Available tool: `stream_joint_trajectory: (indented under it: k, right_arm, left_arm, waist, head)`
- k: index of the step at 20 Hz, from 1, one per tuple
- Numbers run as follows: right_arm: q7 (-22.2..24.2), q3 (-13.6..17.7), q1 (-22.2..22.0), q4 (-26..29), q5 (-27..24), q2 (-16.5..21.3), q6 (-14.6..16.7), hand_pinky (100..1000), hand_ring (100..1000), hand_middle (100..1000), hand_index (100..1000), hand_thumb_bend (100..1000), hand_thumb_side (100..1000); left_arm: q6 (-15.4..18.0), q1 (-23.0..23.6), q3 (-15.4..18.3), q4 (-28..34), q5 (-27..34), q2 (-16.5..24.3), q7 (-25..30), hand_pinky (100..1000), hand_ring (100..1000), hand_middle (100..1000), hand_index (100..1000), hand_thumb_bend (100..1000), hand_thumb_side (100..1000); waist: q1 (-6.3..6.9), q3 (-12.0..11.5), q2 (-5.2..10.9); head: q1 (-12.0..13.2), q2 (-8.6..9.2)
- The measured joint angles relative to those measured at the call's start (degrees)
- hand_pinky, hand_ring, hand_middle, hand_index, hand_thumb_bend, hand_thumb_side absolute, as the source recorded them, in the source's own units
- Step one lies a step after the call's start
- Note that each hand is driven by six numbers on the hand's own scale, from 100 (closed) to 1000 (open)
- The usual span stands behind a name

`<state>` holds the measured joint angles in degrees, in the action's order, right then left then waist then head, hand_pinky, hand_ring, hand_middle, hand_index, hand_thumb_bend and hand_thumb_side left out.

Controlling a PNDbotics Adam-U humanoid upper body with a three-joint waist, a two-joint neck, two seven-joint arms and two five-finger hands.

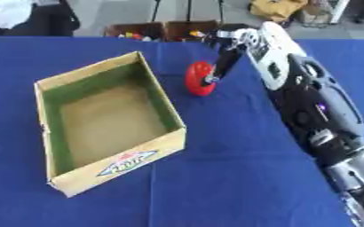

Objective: Pick up objects on the table and place them in the box.

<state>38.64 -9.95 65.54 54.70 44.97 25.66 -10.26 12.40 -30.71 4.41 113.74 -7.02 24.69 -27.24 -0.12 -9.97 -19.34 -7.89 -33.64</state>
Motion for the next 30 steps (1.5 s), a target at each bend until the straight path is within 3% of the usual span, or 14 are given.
stream_joint_trajectory:
  k: [19, 26, 30]
  right_arm:
    - [-1.9, 0.6, 0.0, -3.6, 1.6, -0.8, -0.4, 766, 787, 813, 856, 558, 146]
    - [-1.2, 0.6, -0.3, -3.7, 1.1, -1.3, -0.1, 749, 783, 831, 924, 561, 154]
    - [-0.7, 0.4, -0.9, -3.2, -0.9, -0.8, 0.0, 743, 770, 821, 917, 553, 152]
  left_arm:
    - [-0.3, -0.5, -0.3, 0.0, 0.2, -0.1, 0.0, 694, 874, 861, 938, 100, 1000]
    - [-0.4, -0.6, -0.3, 0.0, 0.3, -0.1, -0.2, 696, 875, 859, 936, 100, 1000]
    - [-0.5, -0.6, -0.3, 0.0, 0.3, -0.1, -0.3, 696, 875, 859, 935, 100, 1000]
  waist:
    - [0.00, -0.8, -1.51]
    - [0.00, -1.0, -1.69]
    - [0.00, -1.0, -1.76]
  head:
    - [-1.3, 1.00]
    - [-1.3, 1.04]
    - [-1.3, 1.12]
